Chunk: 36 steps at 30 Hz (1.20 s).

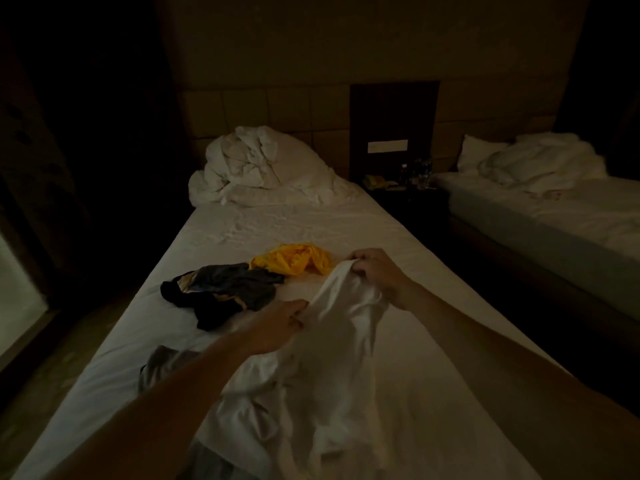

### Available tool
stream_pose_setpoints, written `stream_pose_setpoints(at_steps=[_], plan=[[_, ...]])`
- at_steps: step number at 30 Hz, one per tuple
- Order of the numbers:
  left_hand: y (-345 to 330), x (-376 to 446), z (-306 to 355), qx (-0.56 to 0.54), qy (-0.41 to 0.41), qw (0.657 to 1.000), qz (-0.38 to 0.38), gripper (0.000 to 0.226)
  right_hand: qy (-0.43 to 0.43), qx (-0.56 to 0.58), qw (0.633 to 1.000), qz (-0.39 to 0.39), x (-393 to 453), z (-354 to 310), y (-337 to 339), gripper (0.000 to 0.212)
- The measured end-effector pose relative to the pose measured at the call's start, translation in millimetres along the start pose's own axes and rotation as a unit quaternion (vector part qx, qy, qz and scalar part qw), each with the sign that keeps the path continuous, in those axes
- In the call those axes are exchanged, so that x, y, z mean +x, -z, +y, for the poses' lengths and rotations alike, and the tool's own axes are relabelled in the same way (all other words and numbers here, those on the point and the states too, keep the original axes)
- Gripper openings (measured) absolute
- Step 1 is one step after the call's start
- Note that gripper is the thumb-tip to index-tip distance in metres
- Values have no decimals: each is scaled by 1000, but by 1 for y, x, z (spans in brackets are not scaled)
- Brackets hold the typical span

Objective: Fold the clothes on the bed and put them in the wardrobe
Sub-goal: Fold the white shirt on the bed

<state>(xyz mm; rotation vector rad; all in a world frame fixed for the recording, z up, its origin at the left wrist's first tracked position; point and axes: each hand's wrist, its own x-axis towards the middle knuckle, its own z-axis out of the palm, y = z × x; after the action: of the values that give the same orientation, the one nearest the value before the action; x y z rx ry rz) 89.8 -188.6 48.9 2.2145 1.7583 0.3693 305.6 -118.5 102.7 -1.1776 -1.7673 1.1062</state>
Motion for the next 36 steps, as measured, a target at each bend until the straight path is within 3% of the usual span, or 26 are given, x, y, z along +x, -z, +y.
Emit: stream_pose_setpoints(at_steps=[1,5,7,9,13,16,19,23,27,31,33,36], plan=[[5,2,4,-15,-6,999,42,24,-8,-9,1000,-3,-2,-8,12,16],[37,0,16,-123,22,975,186,22,-43,-82,993,-79,-18,-26,67,23],[56,-2,24,-98,29,965,243,21,-34,-106,987,-114,-26,-29,86,22],[73,-4,31,-99,38,954,281,22,-13,-158,983,-97,-32,-32,97,13],[97,-10,49,-161,14,924,346,25,-36,-149,988,-9,-35,-41,105,26],[110,-18,70,-186,8,897,401,22,-3,-148,989,28,-38,-56,110,26],[122,-21,76,-191,26,878,438,23,26,-95,995,0,-47,-68,123,37],[139,-27,80,-174,63,882,432,23,37,-67,994,-73,-65,-80,147,45],[158,-49,103,-166,-8,894,417,18,107,-97,989,13,-86,-103,163,12],[182,-68,121,-74,-83,913,393,17,170,-47,977,123,-102,-128,181,15],[193,-76,132,-43,-81,899,429,20,201,-30,968,150,-112,-143,190,19],[209,-86,146,49,-91,842,530,18,255,-7,950,179,-129,-169,197,21]])
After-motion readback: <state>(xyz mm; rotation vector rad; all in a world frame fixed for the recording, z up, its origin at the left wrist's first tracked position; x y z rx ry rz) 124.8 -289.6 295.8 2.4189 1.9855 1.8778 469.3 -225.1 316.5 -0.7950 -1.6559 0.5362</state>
